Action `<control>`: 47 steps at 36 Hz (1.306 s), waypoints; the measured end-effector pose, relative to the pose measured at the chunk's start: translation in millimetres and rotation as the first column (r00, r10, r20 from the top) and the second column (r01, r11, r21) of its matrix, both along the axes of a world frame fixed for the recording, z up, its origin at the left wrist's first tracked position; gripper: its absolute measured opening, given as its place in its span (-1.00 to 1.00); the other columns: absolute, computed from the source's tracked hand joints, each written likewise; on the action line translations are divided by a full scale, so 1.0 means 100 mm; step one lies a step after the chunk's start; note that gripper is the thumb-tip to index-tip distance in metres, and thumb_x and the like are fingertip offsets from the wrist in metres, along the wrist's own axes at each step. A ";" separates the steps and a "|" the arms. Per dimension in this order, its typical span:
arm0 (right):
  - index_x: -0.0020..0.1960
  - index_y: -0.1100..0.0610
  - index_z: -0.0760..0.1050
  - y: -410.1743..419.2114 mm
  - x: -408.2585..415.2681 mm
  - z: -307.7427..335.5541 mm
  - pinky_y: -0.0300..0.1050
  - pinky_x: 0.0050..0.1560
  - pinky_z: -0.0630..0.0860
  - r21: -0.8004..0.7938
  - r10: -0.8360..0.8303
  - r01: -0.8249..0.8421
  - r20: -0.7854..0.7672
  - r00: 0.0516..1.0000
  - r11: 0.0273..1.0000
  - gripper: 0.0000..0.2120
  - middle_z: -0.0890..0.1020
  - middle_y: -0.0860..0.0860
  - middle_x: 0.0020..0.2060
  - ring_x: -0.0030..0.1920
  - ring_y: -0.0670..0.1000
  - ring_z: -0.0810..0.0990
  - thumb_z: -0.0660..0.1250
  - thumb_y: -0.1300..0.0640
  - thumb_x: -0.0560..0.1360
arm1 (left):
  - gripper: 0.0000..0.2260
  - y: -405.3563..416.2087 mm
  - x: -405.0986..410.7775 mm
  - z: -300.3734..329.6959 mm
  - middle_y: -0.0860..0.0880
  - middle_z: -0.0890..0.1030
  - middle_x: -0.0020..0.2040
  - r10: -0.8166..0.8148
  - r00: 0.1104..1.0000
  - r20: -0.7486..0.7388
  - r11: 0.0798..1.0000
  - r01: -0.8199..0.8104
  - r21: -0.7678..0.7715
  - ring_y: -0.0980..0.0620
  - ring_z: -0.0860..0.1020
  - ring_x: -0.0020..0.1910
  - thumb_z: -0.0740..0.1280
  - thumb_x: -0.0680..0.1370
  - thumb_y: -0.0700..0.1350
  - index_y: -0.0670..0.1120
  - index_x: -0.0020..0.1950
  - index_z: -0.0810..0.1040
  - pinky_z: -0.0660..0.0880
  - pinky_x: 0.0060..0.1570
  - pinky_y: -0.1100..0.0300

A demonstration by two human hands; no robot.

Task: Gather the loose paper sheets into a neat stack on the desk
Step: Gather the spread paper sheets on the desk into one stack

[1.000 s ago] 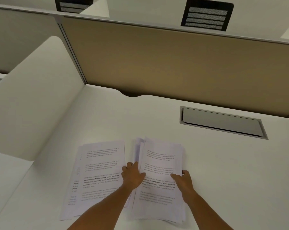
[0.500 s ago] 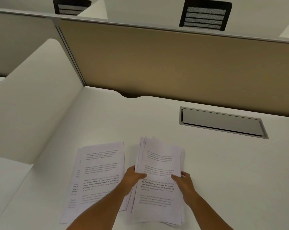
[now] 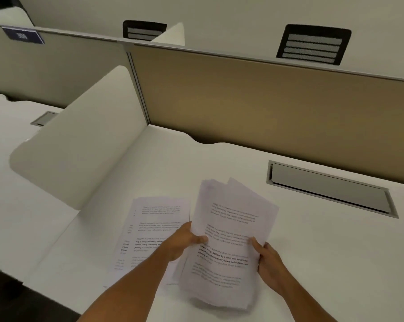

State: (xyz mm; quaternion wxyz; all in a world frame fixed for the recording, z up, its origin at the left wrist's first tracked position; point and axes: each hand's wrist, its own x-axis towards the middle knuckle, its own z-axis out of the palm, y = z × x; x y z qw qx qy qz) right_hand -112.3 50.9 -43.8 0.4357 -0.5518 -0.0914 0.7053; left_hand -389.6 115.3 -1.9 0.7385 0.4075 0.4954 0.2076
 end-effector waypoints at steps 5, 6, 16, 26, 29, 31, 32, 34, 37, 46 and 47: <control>0.41 0.15 0.48 -0.01 -0.07 0.08 0.34 0.29 0.49 0.060 0.113 -0.102 -0.230 0.967 0.993 -0.53 0.59 0.20 0.33 0.31 0.24 0.59 0.44 0.11 0.54 | -0.55 -0.15 -0.18 0.18 -0.20 0.67 0.19 0.117 0.992 -0.039 0.993 -0.117 -0.003 -0.26 0.63 0.17 0.52 0.40 -0.28 -0.18 0.28 0.57 0.60 0.11 -0.20; 0.41 0.17 0.48 -0.02 -0.10 0.08 0.38 0.32 0.46 0.061 0.135 -0.123 -0.244 0.960 0.990 -0.55 0.59 0.21 0.33 0.32 0.25 0.58 0.43 0.13 0.54 | -0.55 -0.20 -0.22 0.21 -0.20 0.67 0.19 0.148 0.987 -0.064 0.989 -0.148 0.002 -0.27 0.63 0.17 0.53 0.40 -0.28 -0.18 0.28 0.57 0.58 0.13 -0.23; 0.35 0.27 0.52 0.04 -0.83 0.20 0.22 0.26 0.56 -0.001 0.364 -0.365 0.078 0.928 0.931 -0.58 0.69 0.19 0.17 0.17 0.23 0.66 0.43 0.36 0.50 | -0.66 -0.60 -0.68 0.16 -0.05 0.69 -0.03 0.449 0.835 -0.319 0.890 -0.449 0.075 -0.21 0.63 0.13 0.35 0.45 -0.46 -0.09 0.09 0.62 0.60 -0.13 0.11; 0.21 0.21 0.59 0.32 -1.62 0.18 -0.04 -0.04 0.68 -0.033 0.389 -0.397 0.284 0.876 0.917 -0.71 0.71 0.13 0.03 0.01 0.16 0.70 0.42 0.38 0.51 | -0.68 -0.47 -1.07 0.04 -0.21 0.66 0.09 0.484 0.715 -0.505 0.869 -0.459 0.184 -0.20 0.64 0.05 0.30 0.50 -0.40 -0.21 0.23 0.56 0.63 0.07 -0.07; 0.01 0.09 0.63 0.42 -1.80 0.19 -0.13 -0.21 0.68 -0.070 0.447 -0.452 0.337 0.829 0.889 -0.80 0.72 0.04 -0.12 -0.10 0.08 0.70 0.40 0.36 0.51 | -0.69 -0.41 -1.21 0.00 -0.20 0.64 0.11 0.481 0.690 -0.540 0.869 -0.458 0.189 -0.18 0.63 0.05 0.31 0.50 -0.38 -0.21 0.24 0.54 0.63 -0.03 0.06; -0.09 0.04 0.62 0.50 -1.89 0.18 -0.20 -0.30 0.64 -0.084 0.474 -0.479 0.365 0.801 0.874 -0.78 0.71 -0.02 -0.18 -0.15 0.03 0.69 0.40 0.36 0.51 | -0.69 -0.37 -1.29 -0.04 -0.20 0.64 0.10 0.474 0.690 -0.547 0.873 -0.452 0.185 -0.16 0.63 0.02 0.31 0.50 -0.38 -0.21 0.23 0.54 0.61 -0.11 0.11; -0.07 0.05 0.61 0.53 -1.94 0.17 -0.19 -0.26 0.65 -0.088 0.485 -0.490 0.375 0.790 0.867 -0.80 0.70 -0.03 -0.18 -0.14 0.03 0.68 0.40 0.35 0.52 | -0.69 -0.35 -1.33 -0.06 -0.20 0.64 0.10 0.471 0.691 -0.548 0.874 -0.450 0.184 -0.15 0.63 0.01 0.31 0.51 -0.38 -0.21 0.23 0.54 0.60 -0.13 0.13; 0.07 0.12 0.61 0.60 -2.01 0.13 -0.08 -0.08 0.67 -0.097 0.500 -0.506 0.394 0.771 0.857 -0.80 0.69 0.02 -0.11 -0.06 0.08 0.68 0.39 0.35 0.52 | -0.69 -0.29 -1.40 -0.11 -0.21 0.64 0.11 0.469 0.688 -0.554 0.875 -0.447 0.187 -0.15 0.63 0.02 0.31 0.51 -0.37 -0.22 0.24 0.55 0.61 -0.08 0.09; 0.16 0.24 0.61 0.68 -2.10 0.04 0.09 0.12 0.64 -0.145 0.501 -0.489 0.425 0.754 0.860 -0.76 0.70 0.15 -0.02 0.03 0.19 0.67 0.37 0.37 0.51 | -0.70 -0.22 -1.47 -0.19 -0.21 0.65 0.11 0.443 0.677 -0.588 0.887 -0.426 0.177 -0.19 0.64 0.06 0.31 0.51 -0.36 -0.23 0.23 0.55 0.63 0.01 0.01; 0.36 0.19 0.47 0.79 -2.41 -0.03 0.11 0.38 0.42 -0.375 0.620 -0.511 0.617 0.485 0.773 -0.58 0.50 0.20 0.31 0.30 0.25 0.48 0.28 0.22 0.50 | -0.76 -0.05 -1.48 -0.46 -0.22 0.63 0.04 0.393 0.574 -0.719 0.914 -0.331 0.235 -0.25 0.61 0.03 0.22 0.54 -0.34 -0.24 0.17 0.54 0.65 0.00 -0.11; 0.39 0.15 0.42 0.79 -2.43 0.00 0.07 0.38 0.37 -0.420 0.642 -0.505 0.632 0.434 0.754 -0.54 0.42 0.19 0.35 0.33 0.24 0.40 0.27 0.18 0.49 | -0.75 -0.03 -1.49 -0.48 -0.22 0.61 0.09 0.366 0.537 -0.760 0.924 -0.310 0.226 -0.24 0.58 0.09 0.24 0.55 -0.30 -0.22 0.22 0.53 0.62 0.05 -0.11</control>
